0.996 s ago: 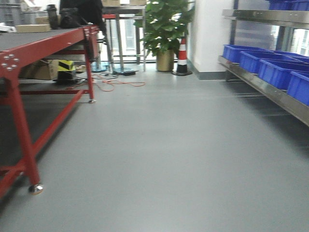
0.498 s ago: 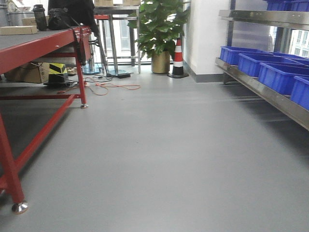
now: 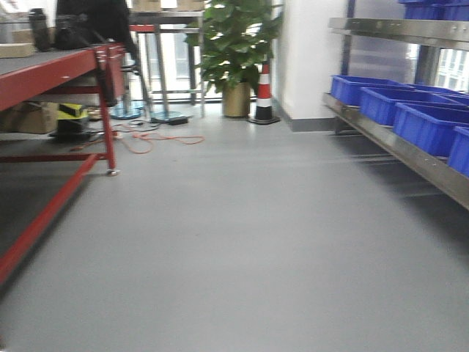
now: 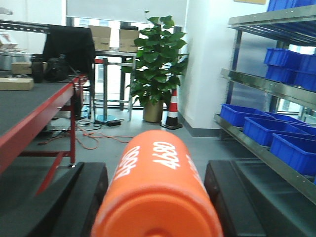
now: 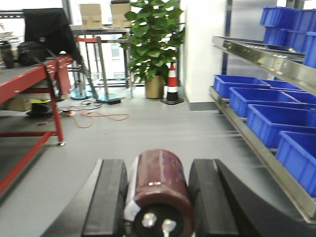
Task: Place cylindrical capacitor in blue bin on shelf
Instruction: 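Turn and drive the base up to the shelf of blue bins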
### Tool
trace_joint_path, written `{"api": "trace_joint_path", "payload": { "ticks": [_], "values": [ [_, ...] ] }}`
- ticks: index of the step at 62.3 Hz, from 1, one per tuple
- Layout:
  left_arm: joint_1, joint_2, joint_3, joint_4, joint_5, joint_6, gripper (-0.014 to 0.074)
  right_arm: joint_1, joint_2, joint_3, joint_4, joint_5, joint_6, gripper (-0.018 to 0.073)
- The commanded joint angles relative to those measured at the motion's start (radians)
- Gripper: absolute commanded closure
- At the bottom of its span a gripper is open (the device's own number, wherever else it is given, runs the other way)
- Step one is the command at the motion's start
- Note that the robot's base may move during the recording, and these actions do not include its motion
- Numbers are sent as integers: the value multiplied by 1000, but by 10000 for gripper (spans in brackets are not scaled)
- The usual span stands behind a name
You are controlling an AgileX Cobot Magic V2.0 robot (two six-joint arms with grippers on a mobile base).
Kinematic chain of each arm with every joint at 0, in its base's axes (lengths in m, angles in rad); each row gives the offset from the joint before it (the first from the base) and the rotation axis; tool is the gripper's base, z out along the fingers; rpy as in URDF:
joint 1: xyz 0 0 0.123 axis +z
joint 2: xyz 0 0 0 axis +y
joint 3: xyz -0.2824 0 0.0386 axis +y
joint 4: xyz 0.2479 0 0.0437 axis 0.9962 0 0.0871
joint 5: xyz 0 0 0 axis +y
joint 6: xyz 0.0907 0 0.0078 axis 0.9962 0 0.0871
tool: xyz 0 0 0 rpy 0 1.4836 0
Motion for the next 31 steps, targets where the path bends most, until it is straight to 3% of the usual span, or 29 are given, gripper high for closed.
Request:
{"api": "trace_joint_path", "payload": {
  "ticks": [1,31],
  "values": [
    [2,-3,-3,-5,-19,4,707,-4,-3,2,-12,-29,-4,722],
    [2,-3,-3,-5,-19,4,707,-4,-3,2,-12,-29,-4,722]
  ]
}}
